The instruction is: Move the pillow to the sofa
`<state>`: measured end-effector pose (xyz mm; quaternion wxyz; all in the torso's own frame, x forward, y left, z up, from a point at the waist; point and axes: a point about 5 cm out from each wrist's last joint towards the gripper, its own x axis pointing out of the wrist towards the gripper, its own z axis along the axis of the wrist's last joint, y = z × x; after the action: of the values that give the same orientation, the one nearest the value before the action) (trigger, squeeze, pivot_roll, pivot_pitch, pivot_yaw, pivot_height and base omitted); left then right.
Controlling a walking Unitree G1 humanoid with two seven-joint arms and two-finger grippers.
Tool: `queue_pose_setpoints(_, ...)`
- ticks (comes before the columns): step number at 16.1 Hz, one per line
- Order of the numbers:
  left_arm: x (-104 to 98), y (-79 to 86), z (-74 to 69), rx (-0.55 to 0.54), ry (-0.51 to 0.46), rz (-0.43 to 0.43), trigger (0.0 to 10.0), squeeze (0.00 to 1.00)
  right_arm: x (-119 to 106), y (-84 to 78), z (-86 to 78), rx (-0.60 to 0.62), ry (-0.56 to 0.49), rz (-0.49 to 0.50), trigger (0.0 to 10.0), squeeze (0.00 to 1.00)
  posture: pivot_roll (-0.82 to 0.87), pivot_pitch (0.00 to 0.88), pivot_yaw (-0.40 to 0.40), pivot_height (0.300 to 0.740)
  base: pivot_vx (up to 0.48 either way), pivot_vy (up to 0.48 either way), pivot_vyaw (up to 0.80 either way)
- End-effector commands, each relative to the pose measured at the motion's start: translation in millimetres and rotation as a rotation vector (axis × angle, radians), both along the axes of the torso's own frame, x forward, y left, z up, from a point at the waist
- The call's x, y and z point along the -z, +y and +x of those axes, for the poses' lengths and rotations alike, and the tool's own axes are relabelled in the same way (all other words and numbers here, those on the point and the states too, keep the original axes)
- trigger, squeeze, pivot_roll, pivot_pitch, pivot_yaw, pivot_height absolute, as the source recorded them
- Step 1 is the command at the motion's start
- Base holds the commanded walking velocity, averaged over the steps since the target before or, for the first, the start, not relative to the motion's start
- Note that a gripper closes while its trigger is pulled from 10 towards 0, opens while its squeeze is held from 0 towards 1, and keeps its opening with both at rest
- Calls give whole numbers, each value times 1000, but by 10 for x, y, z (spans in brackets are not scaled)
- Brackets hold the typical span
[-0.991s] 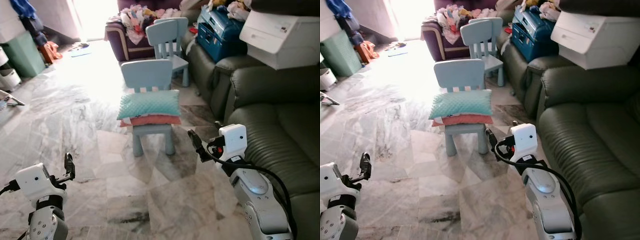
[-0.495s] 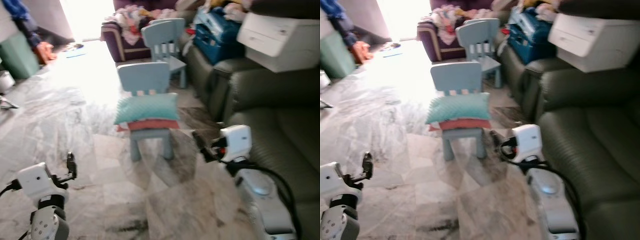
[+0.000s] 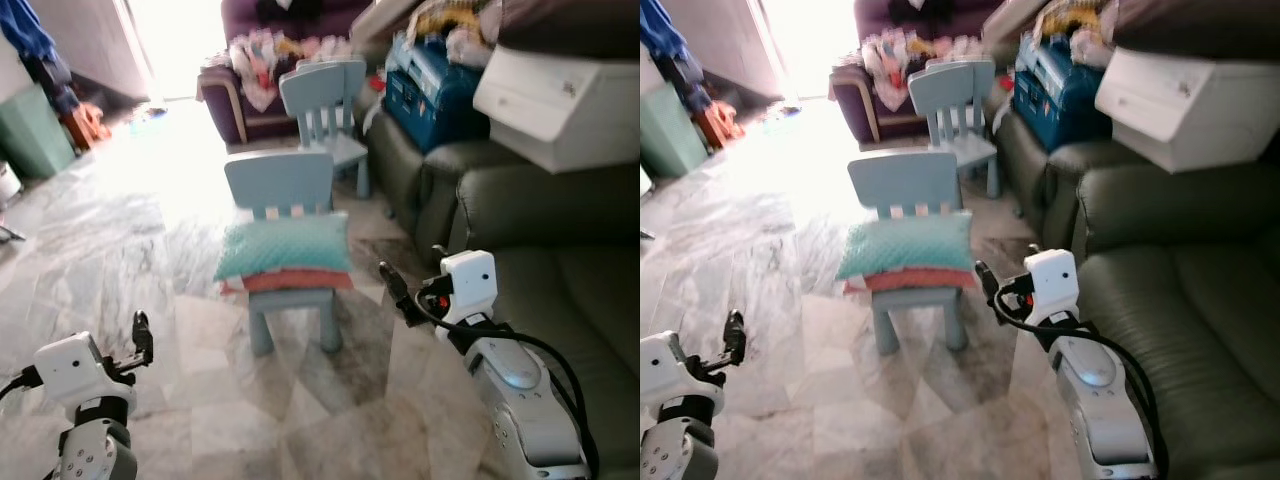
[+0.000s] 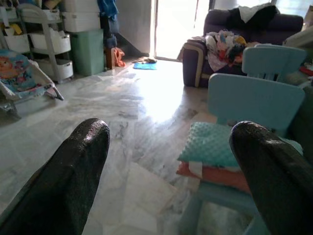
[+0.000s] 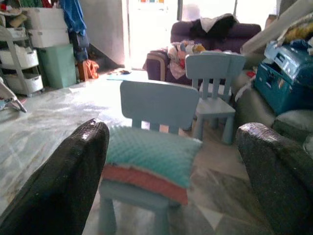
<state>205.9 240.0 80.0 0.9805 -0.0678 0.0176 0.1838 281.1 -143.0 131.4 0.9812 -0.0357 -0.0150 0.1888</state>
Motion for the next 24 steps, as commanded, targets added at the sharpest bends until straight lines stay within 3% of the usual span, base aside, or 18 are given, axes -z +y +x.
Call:
queue_pose_setpoints(1,-43,73,-7,-19,-7,29,10000,0,-41,84,2,-28,-16,13,10000,0,-149,0,78,740,424,0,0)
queue_pose_setpoints(5,-42,72,-7,-18,-5,33,10000,0,-34,93,-4,-35,-15,16,10000,0,-149,0,80,740,418,0,0)
queue_pose_setpoints(21,-32,59,-5,-11,-2,33,10000,0,-20,108,4,-45,-9,15,10000,0,-146,0,77,740,397,268,0)
queue_pose_setpoints(24,-6,60,5,-37,15,38,10000,0,-7,108,22,-46,-10,10,10000,0,-144,0,77,740,106,89,0)
